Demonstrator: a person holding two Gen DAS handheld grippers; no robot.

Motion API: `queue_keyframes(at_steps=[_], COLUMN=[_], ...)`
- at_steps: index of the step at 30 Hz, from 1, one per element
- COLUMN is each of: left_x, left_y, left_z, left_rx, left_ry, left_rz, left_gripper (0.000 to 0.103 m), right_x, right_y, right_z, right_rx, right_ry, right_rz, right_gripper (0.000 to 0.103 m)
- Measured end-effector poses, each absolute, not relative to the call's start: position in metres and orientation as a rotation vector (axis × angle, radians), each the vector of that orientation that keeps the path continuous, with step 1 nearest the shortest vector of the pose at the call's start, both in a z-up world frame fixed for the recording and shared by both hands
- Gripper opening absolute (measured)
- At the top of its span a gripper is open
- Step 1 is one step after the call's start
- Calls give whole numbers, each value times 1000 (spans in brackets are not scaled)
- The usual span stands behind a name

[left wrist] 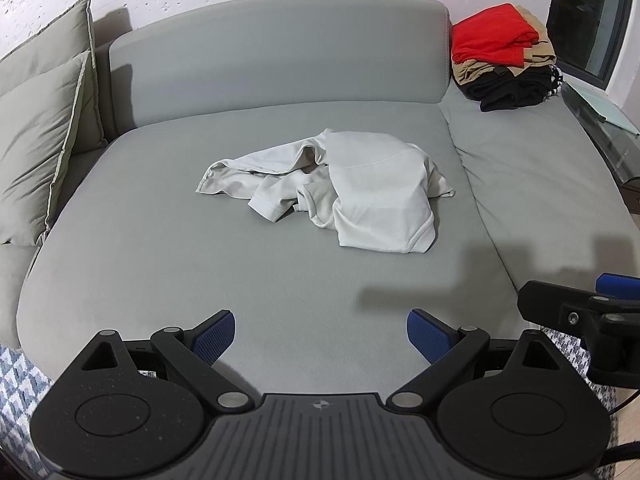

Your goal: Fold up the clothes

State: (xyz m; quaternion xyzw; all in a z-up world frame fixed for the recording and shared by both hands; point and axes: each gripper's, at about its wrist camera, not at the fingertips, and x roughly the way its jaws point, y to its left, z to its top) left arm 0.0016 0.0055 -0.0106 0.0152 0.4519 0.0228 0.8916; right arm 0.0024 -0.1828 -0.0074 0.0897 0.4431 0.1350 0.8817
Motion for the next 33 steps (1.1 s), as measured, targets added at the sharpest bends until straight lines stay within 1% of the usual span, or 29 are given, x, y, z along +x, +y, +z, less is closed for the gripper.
queue_keyframes(at_steps=[33], left_x=[10], left_y=[17], left_z=[-17], left_rx=[12], left_ry=[950], left_rz=[70], left_gripper=[95], right_x=[10], right_y=[-179], right_z=[-17], right_rx=[178], right_ry=[935], right_rz=[268], right_gripper=[101])
